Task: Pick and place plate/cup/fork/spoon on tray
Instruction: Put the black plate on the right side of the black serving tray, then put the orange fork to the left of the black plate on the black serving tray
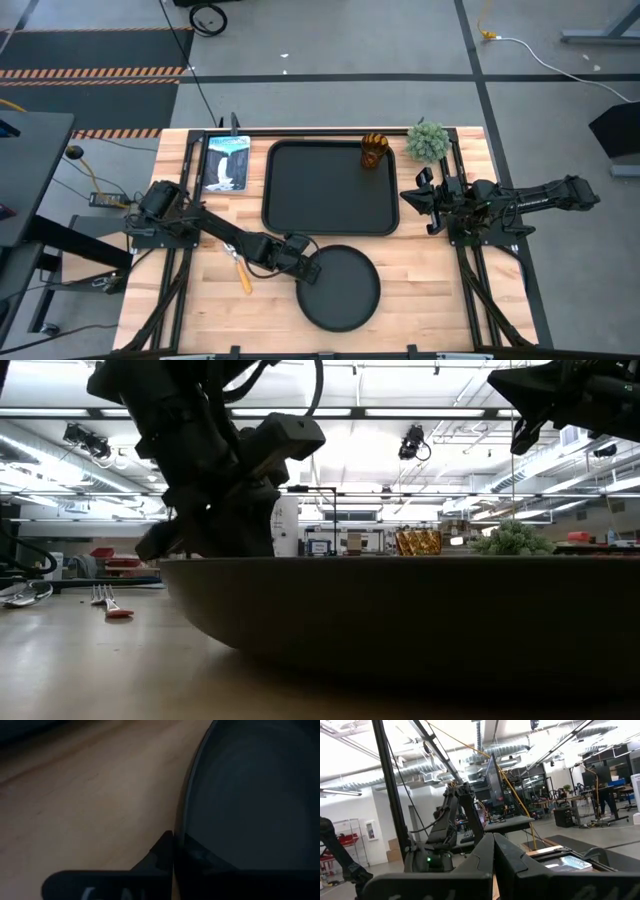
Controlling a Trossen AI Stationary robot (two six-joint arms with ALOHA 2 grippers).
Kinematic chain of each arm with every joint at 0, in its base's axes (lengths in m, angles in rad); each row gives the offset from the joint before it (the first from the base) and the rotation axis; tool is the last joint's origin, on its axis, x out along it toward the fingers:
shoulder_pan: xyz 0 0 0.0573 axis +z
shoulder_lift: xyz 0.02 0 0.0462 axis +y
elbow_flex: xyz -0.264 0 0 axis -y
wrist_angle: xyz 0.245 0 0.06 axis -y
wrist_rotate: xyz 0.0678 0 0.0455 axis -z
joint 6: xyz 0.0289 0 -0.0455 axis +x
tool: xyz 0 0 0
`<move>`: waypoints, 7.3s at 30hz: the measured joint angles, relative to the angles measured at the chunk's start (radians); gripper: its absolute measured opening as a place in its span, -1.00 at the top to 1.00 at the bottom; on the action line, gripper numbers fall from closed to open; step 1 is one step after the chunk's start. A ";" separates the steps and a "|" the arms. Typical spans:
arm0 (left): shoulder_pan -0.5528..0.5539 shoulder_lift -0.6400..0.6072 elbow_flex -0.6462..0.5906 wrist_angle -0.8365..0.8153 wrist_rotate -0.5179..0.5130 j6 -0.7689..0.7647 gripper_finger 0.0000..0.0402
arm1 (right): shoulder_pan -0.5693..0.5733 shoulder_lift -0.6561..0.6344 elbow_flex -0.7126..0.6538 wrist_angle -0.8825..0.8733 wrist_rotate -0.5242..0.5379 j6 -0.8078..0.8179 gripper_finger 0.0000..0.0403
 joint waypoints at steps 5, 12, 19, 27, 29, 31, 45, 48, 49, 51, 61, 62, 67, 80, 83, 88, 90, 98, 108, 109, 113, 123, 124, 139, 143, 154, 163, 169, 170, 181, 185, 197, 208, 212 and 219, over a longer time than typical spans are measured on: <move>0.004 -0.031 0.000 0.000 -0.003 0.038 0.92 | 0.000 0.000 0.000 0.000 0.000 0.000 0.96; 0.038 -0.073 0.000 -0.029 -0.004 0.107 0.92 | 0.000 0.000 0.000 0.000 0.001 0.000 0.96; 0.084 -0.084 0.000 -0.027 0.028 0.176 0.92 | 0.000 0.000 0.000 0.001 0.001 0.000 0.96; 0.127 -0.097 0.000 -0.027 0.059 0.239 0.92 | 0.000 0.000 0.000 0.000 0.001 0.000 0.96; 0.135 -0.099 0.000 -0.025 0.061 0.245 0.92 | 0.000 0.000 0.000 0.000 0.001 0.000 0.96; 0.144 -0.103 0.000 -0.028 0.064 0.263 0.92 | 0.000 0.000 0.000 0.000 0.001 0.000 0.96; 0.244 -0.103 0.000 -0.011 0.124 0.343 0.91 | 0.000 0.000 0.000 0.001 0.001 0.000 0.96; 0.274 -0.103 0.000 -0.011 0.131 0.363 0.91 | 0.000 0.000 0.000 0.001 0.001 0.000 0.96; 0.287 -0.103 0.000 -0.010 0.140 0.369 0.91 | 0.000 0.000 0.000 0.001 0.001 0.000 0.96; 0.320 -0.103 0.000 -0.009 0.171 0.381 0.91 | 0.000 0.000 0.000 0.001 0.001 -0.001 0.96; 0.541 -0.103 0.001 0.016 0.309 0.448 0.91 | 0.000 0.000 0.000 0.005 0.000 -0.003 0.96; 0.562 -0.103 0.001 0.017 0.309 0.448 0.91 | 0.000 0.000 0.000 0.009 0.000 -0.003 0.96; 0.655 -0.101 0.001 0.043 0.298 0.439 0.91 | 0.000 0.000 0.000 0.022 -0.005 -0.009 0.96; 0.692 -0.011 0.001 0.137 0.231 0.394 0.88 | 0.000 0.000 0.000 0.060 -0.015 -0.010 0.96; 0.680 0.006 0.002 0.220 0.231 0.391 0.78 | 0.000 0.000 0.000 0.062 -0.016 -0.007 0.96; 0.672 0.007 0.002 0.259 0.236 0.381 0.56 | 0.000 0.000 0.000 0.074 -0.023 0.000 0.96; 0.673 0.007 0.002 0.272 0.266 0.391 0.49 | 0.000 0.000 0.000 0.084 -0.025 0.000 0.96; 0.658 -0.036 0.001 0.201 0.297 0.522 0.43 | 0.016 0.000 0.000 0.095 -0.026 0.000 0.96; 0.446 -0.132 0.002 -0.023 0.232 0.465 0.51 | 0.018 0.000 0.000 0.100 -0.001 -0.068 0.96; 0.424 -0.136 0.001 -0.048 0.222 0.444 0.52 | 0.018 0.000 0.000 0.105 0.006 -0.086 0.96; 0.340 -0.136 0.001 -0.068 0.181 0.375 0.53 | 0.018 -0.001 0.000 0.125 0.029 -0.172 0.96; 0.139 -0.136 0.001 -0.108 -0.064 -0.027 0.53 | 0.038 -0.001 0.000 0.119 0.066 -0.331 0.96; 0.120 -0.136 0.001 -0.119 -0.089 -0.067 0.53 | 0.042 0.000 0.000 0.115 0.072 -0.339 0.96; -0.056 -0.136 0.001 -0.585 0.023 -0.756 0.53 | 0.047 0.000 0.000 0.059 0.069 -0.292 0.96; -0.065 -0.136 0.001 -0.648 0.039 -0.840 0.53 | 0.047 0.000 0.000 0.024 0.037 -0.246 0.96; -0.045 -0.121 0.001 -0.755 0.031 -1.006 0.35 | 0.048 0.000 0.000 -0.037 -0.084 -0.183 0.96; -0.010 -0.062 0.000 -0.719 0.066 -1.039 0.18 | 0.050 0.000 0.000 -0.050 -0.201 -0.130 0.96; 0.000 -0.037 0.000 -0.709 0.081 -1.043 0.25 | 0.050 0.000 0.000 -0.047 -0.246 -0.113 0.96; 0.002 -0.032 0.000 -0.709 0.087 -1.044 0.27 | 0.050 0.000 0.000 -0.047 -0.251 -0.108 0.96; 0.003 -0.035 -0.035 -0.637 0.104 -1.044 0.44 | 0.050 0.000 0.000 -0.045 -0.287 -0.104 0.96; 0.003 -0.035 -0.035 -0.633 0.106 -1.042 0.52 | 0.050 0.000 0.000 -0.044 -0.286 -0.105 0.96; -0.003 -0.033 -0.035 -0.627 0.127 -1.027 0.88 | 0.050 0.000 0.000 -0.044 -0.286 -0.106 0.96; -0.021 -0.075 -0.037 -0.628 0.164 -1.023 0.89 | 0.050 0.000 0.000 -0.046 -0.287 -0.107 0.96; -0.025 -0.090 -0.037 -0.635 0.190 -1.015 0.89 | 0.050 0.000 0.000 -0.047 -0.288 -0.107 0.96; -0.022 -0.099 -0.036 -0.650 0.180 -1.003 0.89 | 0.050 0.000 0.000 -0.047 -0.289 -0.108 0.96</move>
